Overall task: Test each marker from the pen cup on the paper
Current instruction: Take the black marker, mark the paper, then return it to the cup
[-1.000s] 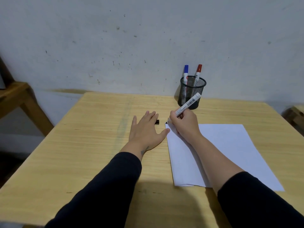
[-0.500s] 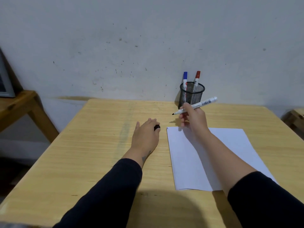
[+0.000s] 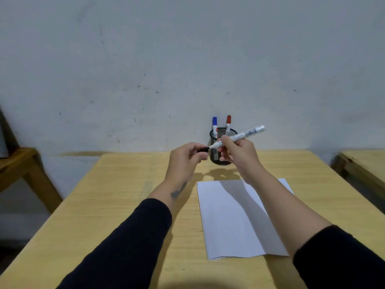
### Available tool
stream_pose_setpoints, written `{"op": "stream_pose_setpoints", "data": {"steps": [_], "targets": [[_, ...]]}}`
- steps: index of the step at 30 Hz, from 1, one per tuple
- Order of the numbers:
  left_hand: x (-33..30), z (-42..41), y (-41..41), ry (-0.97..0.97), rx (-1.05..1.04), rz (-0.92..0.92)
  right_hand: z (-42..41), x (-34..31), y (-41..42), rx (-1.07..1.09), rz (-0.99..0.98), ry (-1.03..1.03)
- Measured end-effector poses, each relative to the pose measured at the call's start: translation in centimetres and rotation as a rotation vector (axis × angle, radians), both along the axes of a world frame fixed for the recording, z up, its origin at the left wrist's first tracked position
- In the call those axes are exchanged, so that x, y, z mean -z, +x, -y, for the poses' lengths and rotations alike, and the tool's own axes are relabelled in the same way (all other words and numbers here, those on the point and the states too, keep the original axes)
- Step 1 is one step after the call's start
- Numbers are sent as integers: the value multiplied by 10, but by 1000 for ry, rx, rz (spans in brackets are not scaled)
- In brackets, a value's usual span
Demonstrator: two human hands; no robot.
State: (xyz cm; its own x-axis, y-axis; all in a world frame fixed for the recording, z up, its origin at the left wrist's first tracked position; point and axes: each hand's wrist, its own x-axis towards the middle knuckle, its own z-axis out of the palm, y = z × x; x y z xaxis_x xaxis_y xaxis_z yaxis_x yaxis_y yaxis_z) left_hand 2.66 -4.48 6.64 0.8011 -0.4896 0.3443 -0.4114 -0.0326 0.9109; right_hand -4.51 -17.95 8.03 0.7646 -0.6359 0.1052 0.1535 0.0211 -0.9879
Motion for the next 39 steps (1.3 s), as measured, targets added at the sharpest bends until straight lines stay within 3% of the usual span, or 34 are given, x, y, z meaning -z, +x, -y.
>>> {"op": "stream_pose_setpoints", "data": {"steps": [11, 23, 25, 27, 29, 32, 36, 39], "targets": [[-11, 11, -15, 19, 46, -1, -2, -7, -15, -57, 20, 7], [-13, 15, -25, 135, -82, 175, -4, -16, -15, -119, -74, 1], [-14, 14, -20, 170, -105, 165, -2, -19, -17, -54, -286, -267], [-18, 15, -14, 213, -127, 165, 2, -24, -20, 164, -491, -694], [-25, 17, -9, 248, -124, 188, 5, -28, -24, 357, -497, -1046], [-37, 27, -8, 279, -88, 240, 12, -25, -19, 339, -425, -1384], [-45, 43, -1, 264, -81, 291, 31, -26, -2, 427, -329, -1338], [-43, 54, 8, 305, -93, 294, 46, -44, 10, 465, -234, -1108]]}}
